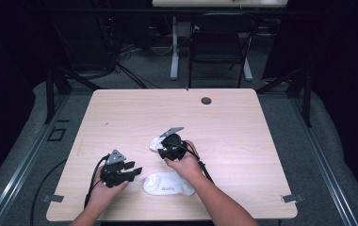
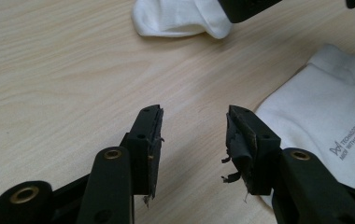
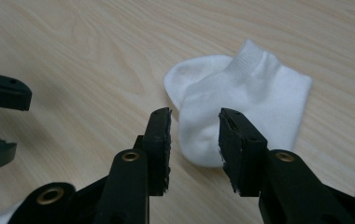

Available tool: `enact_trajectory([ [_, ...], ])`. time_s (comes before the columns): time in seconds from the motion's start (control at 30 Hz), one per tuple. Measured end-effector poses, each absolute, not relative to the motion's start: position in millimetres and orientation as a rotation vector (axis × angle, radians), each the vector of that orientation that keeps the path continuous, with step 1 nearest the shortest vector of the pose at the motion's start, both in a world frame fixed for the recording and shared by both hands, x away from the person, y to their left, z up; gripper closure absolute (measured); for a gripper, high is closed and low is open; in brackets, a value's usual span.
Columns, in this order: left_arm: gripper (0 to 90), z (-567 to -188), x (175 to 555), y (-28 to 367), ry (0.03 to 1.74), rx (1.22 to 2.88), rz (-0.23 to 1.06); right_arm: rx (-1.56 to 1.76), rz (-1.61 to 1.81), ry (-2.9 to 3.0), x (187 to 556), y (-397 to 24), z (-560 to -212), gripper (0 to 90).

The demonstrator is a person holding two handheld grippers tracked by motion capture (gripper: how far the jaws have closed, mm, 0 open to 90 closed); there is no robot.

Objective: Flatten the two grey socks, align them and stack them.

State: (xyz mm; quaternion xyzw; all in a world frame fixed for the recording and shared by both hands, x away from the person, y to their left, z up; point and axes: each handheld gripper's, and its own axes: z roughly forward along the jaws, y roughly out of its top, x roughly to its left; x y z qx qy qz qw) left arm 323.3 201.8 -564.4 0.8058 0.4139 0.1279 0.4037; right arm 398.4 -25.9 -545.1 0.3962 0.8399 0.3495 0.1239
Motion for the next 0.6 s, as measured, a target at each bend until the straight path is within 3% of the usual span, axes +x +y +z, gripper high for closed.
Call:
enact_trajectory([
  [0.5, 55.7, -563, 326, 210, 1.073, 2.000, 0.332, 1.124, 0.919, 2.446, 406, -6, -558, 64.3],
  [0.6, 55.7, -563, 327, 211, 1.082, 1.992, 0.328, 1.117, 0.862, 2.446, 407, -3, -562, 69.2],
])
